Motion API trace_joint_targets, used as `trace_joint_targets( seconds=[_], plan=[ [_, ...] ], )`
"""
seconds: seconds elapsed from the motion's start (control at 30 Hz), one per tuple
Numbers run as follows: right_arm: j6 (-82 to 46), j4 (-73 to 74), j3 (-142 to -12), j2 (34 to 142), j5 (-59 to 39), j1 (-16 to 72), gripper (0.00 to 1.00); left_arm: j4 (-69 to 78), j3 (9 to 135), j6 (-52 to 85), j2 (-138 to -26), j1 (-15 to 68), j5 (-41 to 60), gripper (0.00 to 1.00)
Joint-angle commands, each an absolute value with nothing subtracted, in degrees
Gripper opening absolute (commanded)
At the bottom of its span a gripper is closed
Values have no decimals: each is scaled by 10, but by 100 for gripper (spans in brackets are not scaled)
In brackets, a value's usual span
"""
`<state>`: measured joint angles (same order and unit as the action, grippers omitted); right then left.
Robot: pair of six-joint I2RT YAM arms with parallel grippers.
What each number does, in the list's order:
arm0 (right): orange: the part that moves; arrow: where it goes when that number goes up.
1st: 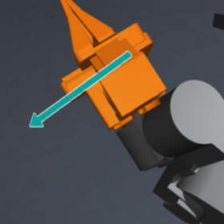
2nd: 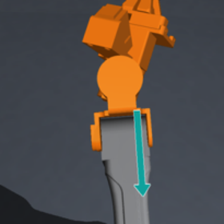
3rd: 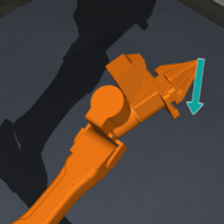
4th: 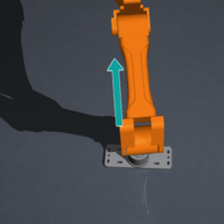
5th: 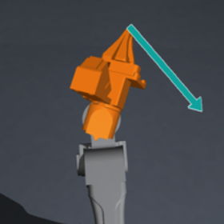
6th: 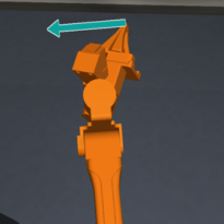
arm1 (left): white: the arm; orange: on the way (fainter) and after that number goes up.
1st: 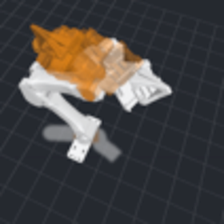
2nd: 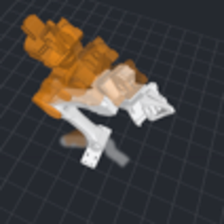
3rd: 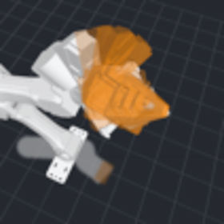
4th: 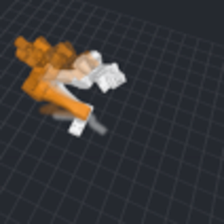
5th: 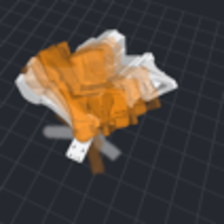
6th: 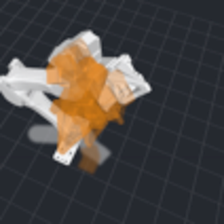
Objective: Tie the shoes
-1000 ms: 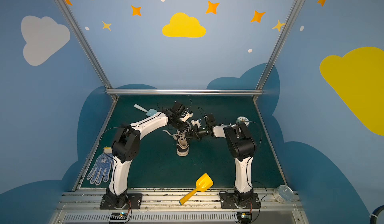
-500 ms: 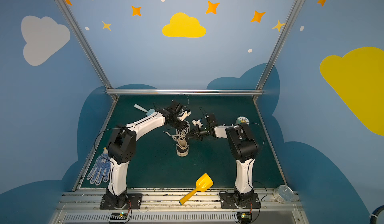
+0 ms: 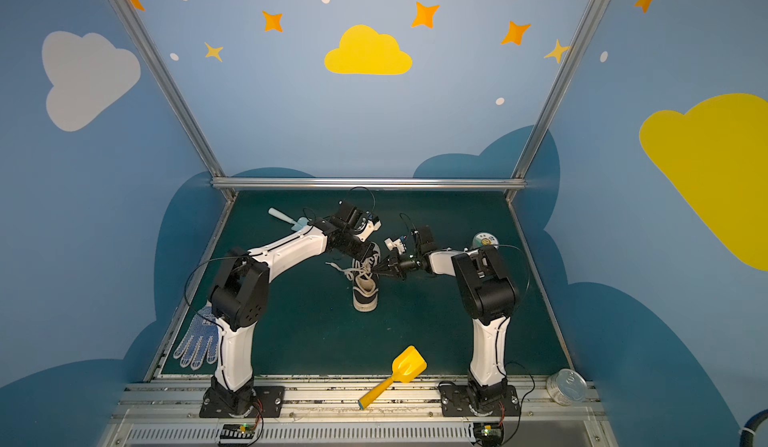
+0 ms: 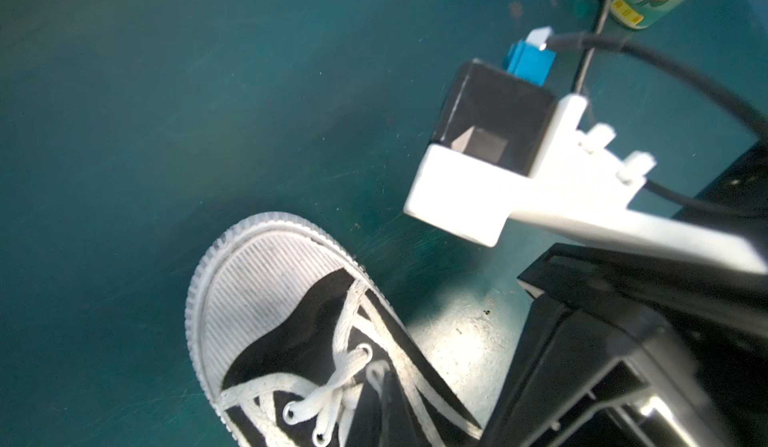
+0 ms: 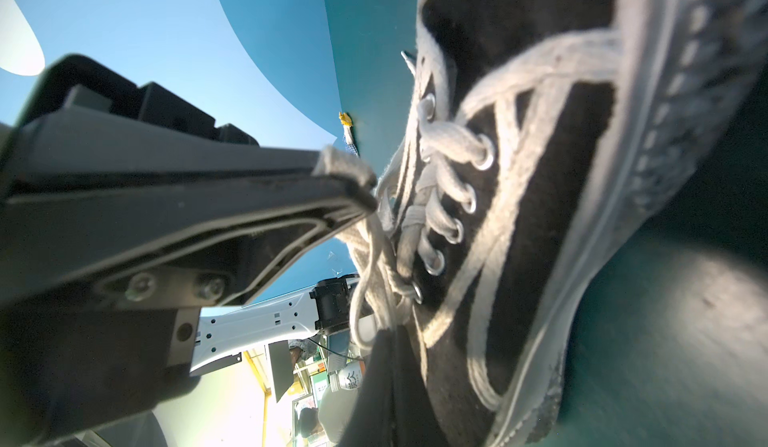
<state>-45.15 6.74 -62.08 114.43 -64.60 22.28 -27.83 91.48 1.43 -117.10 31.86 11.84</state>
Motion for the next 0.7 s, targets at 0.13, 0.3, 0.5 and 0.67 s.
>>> trace_joint_targets(
  seconds=[0.13,0.3,0.5,0.67],
  plan=[
    [-419,29,-618,1128,-645,212,0,-270,904,21,-1129,310,127,3],
    [-402,8,-605,1115,-644,205,0,-271,896,23,-1116,305,124,3],
    [-384,-13,-588,1094,-642,191,0,-285,897,15,-1107,300,120,3],
    [-360,-44,-573,1075,-640,175,0,-295,899,7,-1101,297,114,3]
  ],
)
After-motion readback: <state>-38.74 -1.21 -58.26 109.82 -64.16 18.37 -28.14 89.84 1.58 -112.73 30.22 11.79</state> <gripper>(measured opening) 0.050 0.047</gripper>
